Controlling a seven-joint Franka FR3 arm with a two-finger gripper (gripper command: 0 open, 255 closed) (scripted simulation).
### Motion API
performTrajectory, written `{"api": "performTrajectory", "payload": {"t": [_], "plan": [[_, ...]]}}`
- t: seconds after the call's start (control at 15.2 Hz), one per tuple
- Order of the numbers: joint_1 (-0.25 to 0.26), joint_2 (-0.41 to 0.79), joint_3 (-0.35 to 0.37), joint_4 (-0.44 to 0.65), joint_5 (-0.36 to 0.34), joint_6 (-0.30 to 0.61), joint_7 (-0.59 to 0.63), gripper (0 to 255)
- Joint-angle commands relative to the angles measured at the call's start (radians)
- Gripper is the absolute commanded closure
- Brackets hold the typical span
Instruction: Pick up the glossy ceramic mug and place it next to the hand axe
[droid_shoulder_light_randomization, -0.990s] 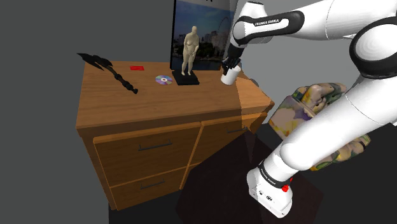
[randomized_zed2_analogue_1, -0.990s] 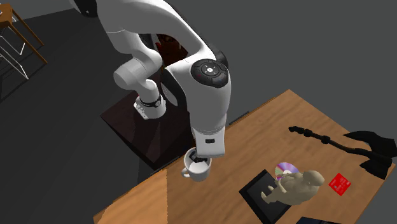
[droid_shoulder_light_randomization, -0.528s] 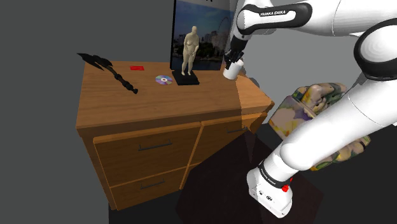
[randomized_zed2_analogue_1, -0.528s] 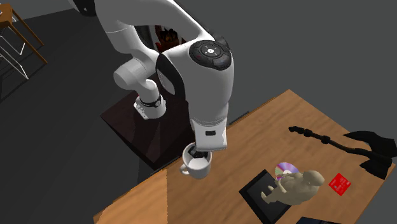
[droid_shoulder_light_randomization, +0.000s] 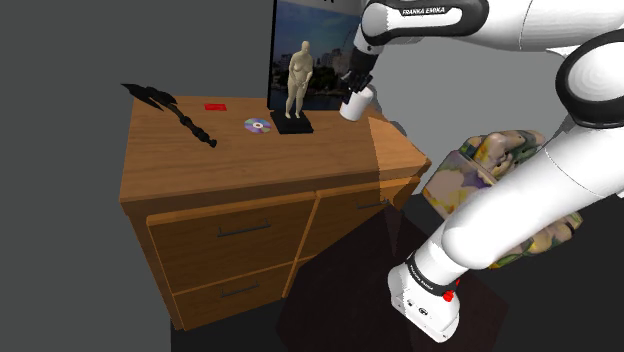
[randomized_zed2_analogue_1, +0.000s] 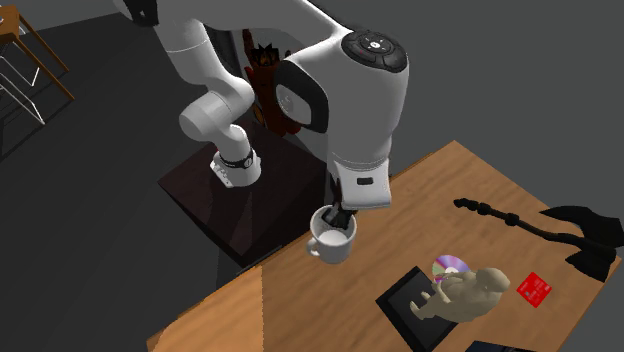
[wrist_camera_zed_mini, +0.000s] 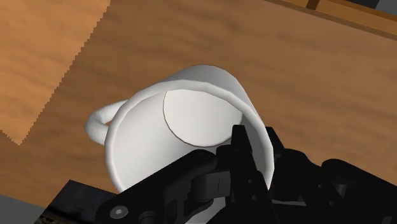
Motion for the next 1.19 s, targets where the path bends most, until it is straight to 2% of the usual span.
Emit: {"api": "performTrajectory", "payload": {"t": [0.0,0.59,1.12], "plan": [[0.019,0.014,0.026,0.017,0.004,-0.007,0.044,255],[0.11,0.129,0.139,0.149,0.015,-0.038,0.242,255],[0.193,0.29,0.219,0.351,0.005,-0.092,0.403,255]]}}
